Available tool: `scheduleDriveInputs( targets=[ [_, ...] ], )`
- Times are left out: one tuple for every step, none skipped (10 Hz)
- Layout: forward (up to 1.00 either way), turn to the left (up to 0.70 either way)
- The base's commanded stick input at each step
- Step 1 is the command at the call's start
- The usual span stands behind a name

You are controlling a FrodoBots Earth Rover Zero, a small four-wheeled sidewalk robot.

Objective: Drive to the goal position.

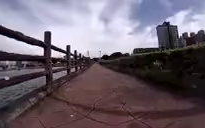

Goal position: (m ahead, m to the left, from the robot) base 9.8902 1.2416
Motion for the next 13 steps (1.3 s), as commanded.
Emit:
scheduleDriveInputs(
  targets=[
    [0.7, 0.11],
    [0.7, 0.11],
    [0.7, 0.11],
    [0.7, 0.11],
    [0.7, 0.11],
    [0.7, 0.11],
    [0.7, 0.11],
    [0.7, 0.11],
    [0.7, 0.11],
    [0.7, 0.11],
    [0.7, 0.11],
    [0.7, 0.11],
    [0.7, 0.11]
  ],
)
